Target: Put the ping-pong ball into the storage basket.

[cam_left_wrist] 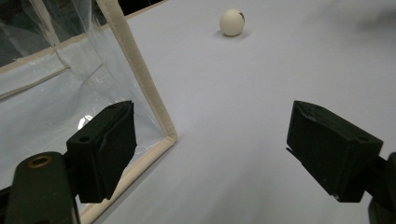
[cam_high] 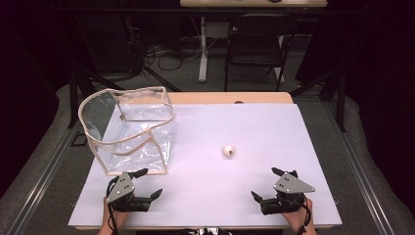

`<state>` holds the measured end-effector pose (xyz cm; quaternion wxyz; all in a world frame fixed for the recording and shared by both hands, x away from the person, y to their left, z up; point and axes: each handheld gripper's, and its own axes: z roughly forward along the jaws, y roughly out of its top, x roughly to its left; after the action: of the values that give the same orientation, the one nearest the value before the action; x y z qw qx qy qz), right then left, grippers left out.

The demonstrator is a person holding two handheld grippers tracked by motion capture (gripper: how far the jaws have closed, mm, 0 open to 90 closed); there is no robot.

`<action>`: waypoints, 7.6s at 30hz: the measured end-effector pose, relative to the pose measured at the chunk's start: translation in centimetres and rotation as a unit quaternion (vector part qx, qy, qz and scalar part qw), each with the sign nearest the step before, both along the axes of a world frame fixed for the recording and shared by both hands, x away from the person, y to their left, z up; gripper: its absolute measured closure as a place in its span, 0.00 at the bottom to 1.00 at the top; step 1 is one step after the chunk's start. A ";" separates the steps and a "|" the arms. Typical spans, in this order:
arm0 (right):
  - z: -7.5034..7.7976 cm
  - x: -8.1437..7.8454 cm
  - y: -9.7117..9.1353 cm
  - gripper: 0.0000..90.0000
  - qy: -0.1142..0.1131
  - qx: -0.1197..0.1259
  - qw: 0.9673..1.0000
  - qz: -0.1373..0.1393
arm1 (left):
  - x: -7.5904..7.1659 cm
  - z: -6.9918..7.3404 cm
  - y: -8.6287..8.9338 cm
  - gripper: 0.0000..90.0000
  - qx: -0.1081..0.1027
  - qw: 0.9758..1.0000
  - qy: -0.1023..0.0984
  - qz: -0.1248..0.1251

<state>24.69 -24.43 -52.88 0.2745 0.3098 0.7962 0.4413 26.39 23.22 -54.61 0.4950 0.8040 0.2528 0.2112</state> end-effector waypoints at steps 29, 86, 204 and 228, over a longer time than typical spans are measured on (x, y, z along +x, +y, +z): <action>1.3 2.3 2.4 0.00 0.030 -0.010 0.999 0.012 | 0.3 -0.3 -0.4 0.18 0.015 1.000 0.010 -0.010; 2.0 11.1 7.5 0.00 0.080 -0.045 0.996 0.009 | 0.3 -0.3 -0.5 0.18 0.024 1.000 0.002 -0.020; 0.7 15.9 9.6 0.56 0.132 -0.095 0.987 -0.009 | 0.3 -0.4 -0.6 0.18 0.027 0.999 0.007 -0.030; 3.5 14.5 9.8 0.57 0.109 -0.087 0.990 -0.002 | 0.3 -0.4 -0.7 0.18 0.029 0.999 0.005 -0.032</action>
<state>39.18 -14.64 -49.38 0.2131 0.3322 0.8562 0.3334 26.69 22.49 -55.03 0.4768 0.8266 0.2238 0.1982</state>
